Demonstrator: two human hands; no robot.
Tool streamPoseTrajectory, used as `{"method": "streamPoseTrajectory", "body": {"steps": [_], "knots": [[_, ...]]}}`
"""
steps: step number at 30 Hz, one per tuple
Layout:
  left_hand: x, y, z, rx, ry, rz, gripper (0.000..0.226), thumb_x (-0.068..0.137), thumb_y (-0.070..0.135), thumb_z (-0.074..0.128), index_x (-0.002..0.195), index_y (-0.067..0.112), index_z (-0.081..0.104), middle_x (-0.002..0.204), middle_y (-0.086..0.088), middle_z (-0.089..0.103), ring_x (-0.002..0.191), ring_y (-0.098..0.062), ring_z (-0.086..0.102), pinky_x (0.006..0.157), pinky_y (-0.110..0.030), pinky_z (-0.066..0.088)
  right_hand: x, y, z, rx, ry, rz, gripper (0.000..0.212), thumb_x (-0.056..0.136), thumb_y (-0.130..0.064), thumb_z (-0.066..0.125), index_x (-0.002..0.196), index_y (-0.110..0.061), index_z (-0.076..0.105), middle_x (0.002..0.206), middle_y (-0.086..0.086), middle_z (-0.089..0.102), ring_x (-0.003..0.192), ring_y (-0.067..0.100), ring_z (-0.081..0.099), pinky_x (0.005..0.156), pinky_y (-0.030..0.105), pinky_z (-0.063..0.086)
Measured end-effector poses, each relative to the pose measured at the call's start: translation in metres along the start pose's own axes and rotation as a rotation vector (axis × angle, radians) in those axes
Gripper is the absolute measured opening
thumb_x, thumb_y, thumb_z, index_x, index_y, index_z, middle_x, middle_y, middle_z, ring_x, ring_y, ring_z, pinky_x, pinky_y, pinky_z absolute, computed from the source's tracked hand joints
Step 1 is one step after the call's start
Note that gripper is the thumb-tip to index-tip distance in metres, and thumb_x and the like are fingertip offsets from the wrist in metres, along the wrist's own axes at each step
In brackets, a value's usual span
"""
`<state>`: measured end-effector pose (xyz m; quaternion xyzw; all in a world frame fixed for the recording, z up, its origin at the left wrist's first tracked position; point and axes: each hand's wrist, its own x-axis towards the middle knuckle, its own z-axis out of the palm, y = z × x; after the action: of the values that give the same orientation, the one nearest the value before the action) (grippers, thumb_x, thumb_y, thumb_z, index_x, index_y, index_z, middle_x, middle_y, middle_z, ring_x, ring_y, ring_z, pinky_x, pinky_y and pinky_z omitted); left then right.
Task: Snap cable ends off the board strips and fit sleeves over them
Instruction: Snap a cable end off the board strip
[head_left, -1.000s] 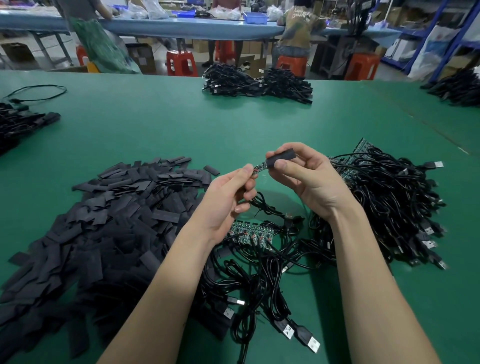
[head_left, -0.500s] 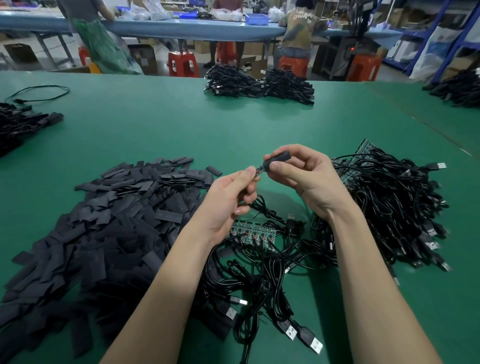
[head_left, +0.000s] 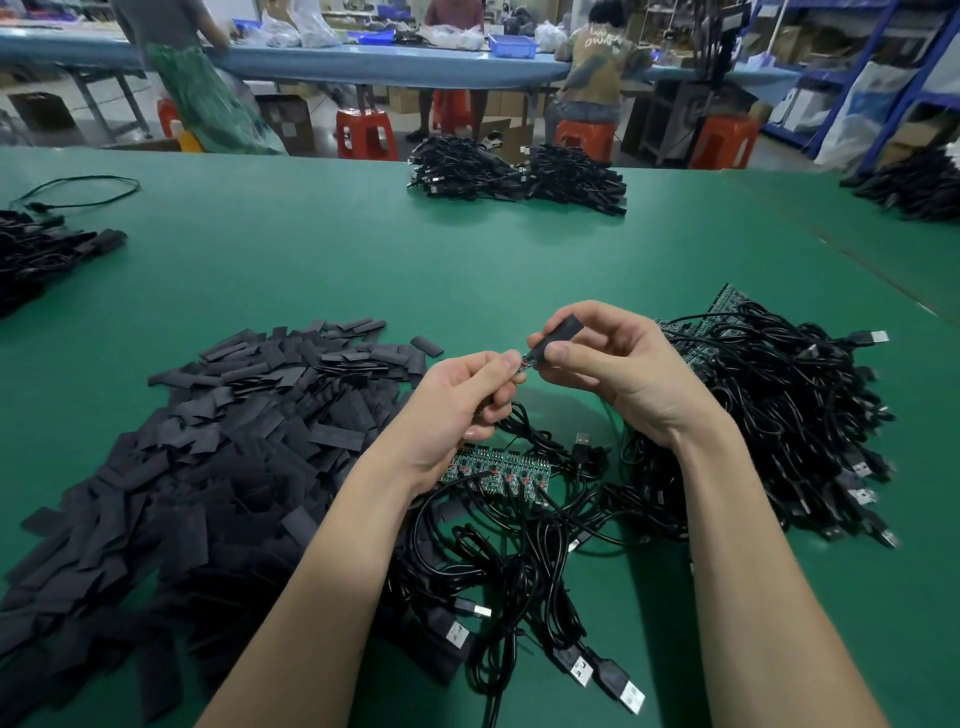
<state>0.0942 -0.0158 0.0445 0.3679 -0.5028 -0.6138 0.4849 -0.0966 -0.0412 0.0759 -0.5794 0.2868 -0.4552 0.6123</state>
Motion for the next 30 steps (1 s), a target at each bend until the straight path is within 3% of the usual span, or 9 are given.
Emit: {"method": "streamPoseTrajectory", "body": {"steps": [9,12,15,21,24,27,30], "knots": [[0.003,-0.003,0.003,-0.080,0.034,-0.001,0.021,0.102,0.027,0.056,0.086,0.014,0.062,0.066,0.007,0.051,0.056,-0.005,0.040,0.042,-0.014,0.026,0.006,0.012,0.010,0.071,0.059,-0.022,0.016,0.072,-0.013,0.081,0.087,-0.017,0.075,0.096,0.011,0.077,0.086,0.018,0.073,0.081,0.026,0.058],[0.004,-0.005,0.006,-0.005,0.167,0.129,0.006,0.096,0.018,0.066,0.093,0.013,0.063,0.075,0.001,0.063,0.058,-0.012,0.055,0.045,-0.018,0.040,0.009,0.014,0.012,0.120,0.181,0.002,0.010,0.072,-0.013,0.078,0.081,-0.015,0.076,0.090,0.011,0.077,0.080,0.016,0.073,0.078,0.023,0.058],[0.005,-0.007,0.004,0.090,0.224,0.290,0.017,0.089,0.005,0.074,0.098,0.015,0.065,0.087,-0.002,0.069,0.064,-0.020,0.066,0.051,-0.024,0.050,0.010,0.011,0.007,0.184,0.253,0.022,0.009,0.074,-0.011,0.077,0.084,-0.012,0.075,0.089,0.011,0.077,0.079,0.014,0.073,0.074,0.020,0.057],[0.004,-0.011,0.005,0.227,0.231,0.403,0.012,0.091,0.004,0.072,0.094,0.015,0.074,0.079,-0.006,0.074,0.063,-0.015,0.066,0.055,-0.020,0.050,0.010,0.009,0.004,0.198,0.273,0.059,0.004,0.075,-0.012,0.077,0.079,-0.011,0.077,0.088,0.012,0.076,0.073,0.015,0.073,0.071,0.019,0.058],[0.004,-0.014,0.004,0.240,0.237,0.418,0.012,0.091,0.004,0.071,0.093,0.015,0.076,0.073,-0.010,0.073,0.058,-0.012,0.062,0.056,-0.018,0.049,0.010,0.009,0.002,0.208,0.265,0.080,0.013,0.075,-0.013,0.077,0.087,-0.011,0.075,0.088,0.012,0.076,0.073,0.016,0.073,0.072,0.020,0.058],[0.004,-0.014,0.003,0.190,0.225,0.412,0.014,0.093,0.003,0.068,0.093,0.014,0.075,0.081,-0.007,0.076,0.062,-0.015,0.066,0.056,-0.018,0.049,0.008,0.007,0.000,0.199,0.246,0.091,0.024,0.076,-0.013,0.076,0.099,-0.008,0.073,0.088,0.010,0.075,0.075,0.015,0.072,0.073,0.020,0.058],[0.004,-0.015,0.004,0.173,0.216,0.412,0.016,0.094,0.002,0.067,0.095,0.016,0.074,0.085,-0.006,0.076,0.062,-0.016,0.067,0.058,-0.018,0.050,0.006,0.007,0.000,0.198,0.234,0.093,0.021,0.076,-0.012,0.074,0.096,-0.006,0.071,0.087,0.009,0.075,0.076,0.016,0.072,0.075,0.021,0.058]]}}
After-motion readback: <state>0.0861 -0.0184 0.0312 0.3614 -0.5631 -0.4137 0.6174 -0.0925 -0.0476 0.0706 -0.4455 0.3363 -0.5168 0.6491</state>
